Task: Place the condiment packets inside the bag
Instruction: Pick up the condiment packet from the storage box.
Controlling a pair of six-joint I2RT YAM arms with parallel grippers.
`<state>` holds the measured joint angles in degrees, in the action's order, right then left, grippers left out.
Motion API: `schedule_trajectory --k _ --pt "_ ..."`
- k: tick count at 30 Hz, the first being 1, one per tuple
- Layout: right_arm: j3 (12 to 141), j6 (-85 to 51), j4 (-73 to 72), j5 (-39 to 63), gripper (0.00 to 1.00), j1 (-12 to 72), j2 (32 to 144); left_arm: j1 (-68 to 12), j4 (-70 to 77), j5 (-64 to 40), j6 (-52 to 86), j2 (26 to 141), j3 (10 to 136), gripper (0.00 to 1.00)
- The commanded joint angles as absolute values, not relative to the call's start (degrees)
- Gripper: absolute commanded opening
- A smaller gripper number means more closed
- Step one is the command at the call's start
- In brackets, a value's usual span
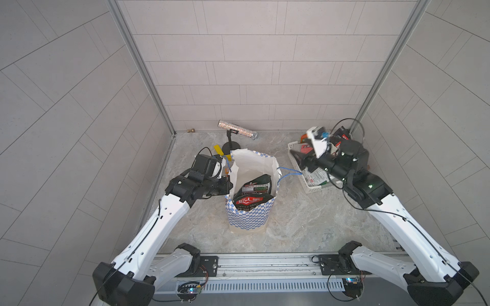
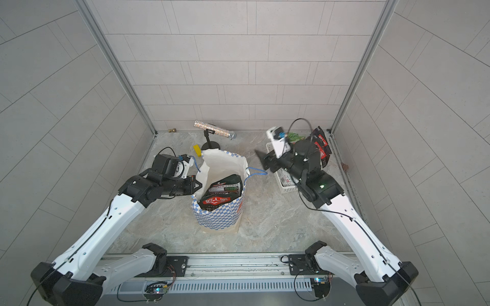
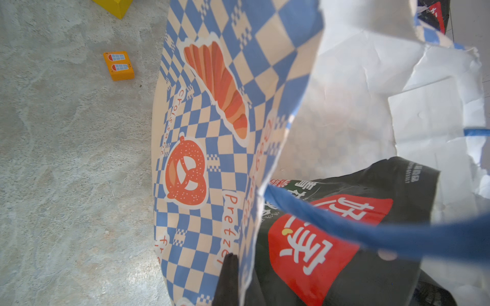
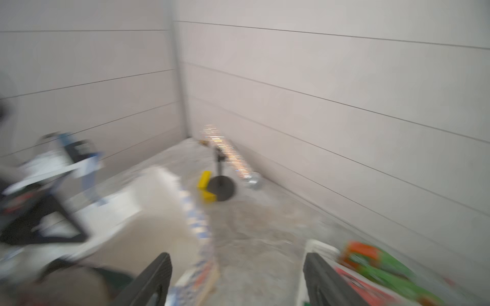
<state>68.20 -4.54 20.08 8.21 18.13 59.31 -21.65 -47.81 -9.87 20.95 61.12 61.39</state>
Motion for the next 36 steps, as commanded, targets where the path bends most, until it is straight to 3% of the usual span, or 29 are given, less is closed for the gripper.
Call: schedule_trajectory --k 1,4,7,11,20,25,31,36 --pt "65.0 -21.5 26.9 8.4 0.8 1.3 61.0 -21.6 -49.1 -8.9 19.7 61.6 60.8 0.0" --pt "61.6 -23.1 27.2 12.6 0.77 -11.0 64.9 -21.7 -49.1 -9.1 19.6 61.7 60.9 0.0" --pt "61.8 -20.5 26.9 14.0 0.74 -14.9 69.7 -21.6 -49.2 -8.9 19.5 61.9 60.9 0.0" --pt "64.7 -17.7 25.8 16.0 0.72 -15.0 74.9 -21.6 -49.4 -8.6 19.5 62.1 60.8 0.0" --pt "75.1 -15.1 27.2 9.7 0.73 -15.3 90.5 -21.6 -49.6 -9.0 19.3 62.5 60.8 0.0" --pt "79.2 -14.5 30.0 13.1 0.67 -15.3 98.5 -21.6 -49.5 -9.2 19.3 62.7 60.7 0.0" --pt "74.8 -15.1 28.5 13.6 0.66 -15.3 99.6 -21.7 -49.6 -9.1 19.3 63.1 60.6 0.0" --pt "68.9 -17.3 24.7 24.8 0.66 -15.6 96.8 -21.6 -49.8 -9.1 19.2 63.7 60.6 0.0"
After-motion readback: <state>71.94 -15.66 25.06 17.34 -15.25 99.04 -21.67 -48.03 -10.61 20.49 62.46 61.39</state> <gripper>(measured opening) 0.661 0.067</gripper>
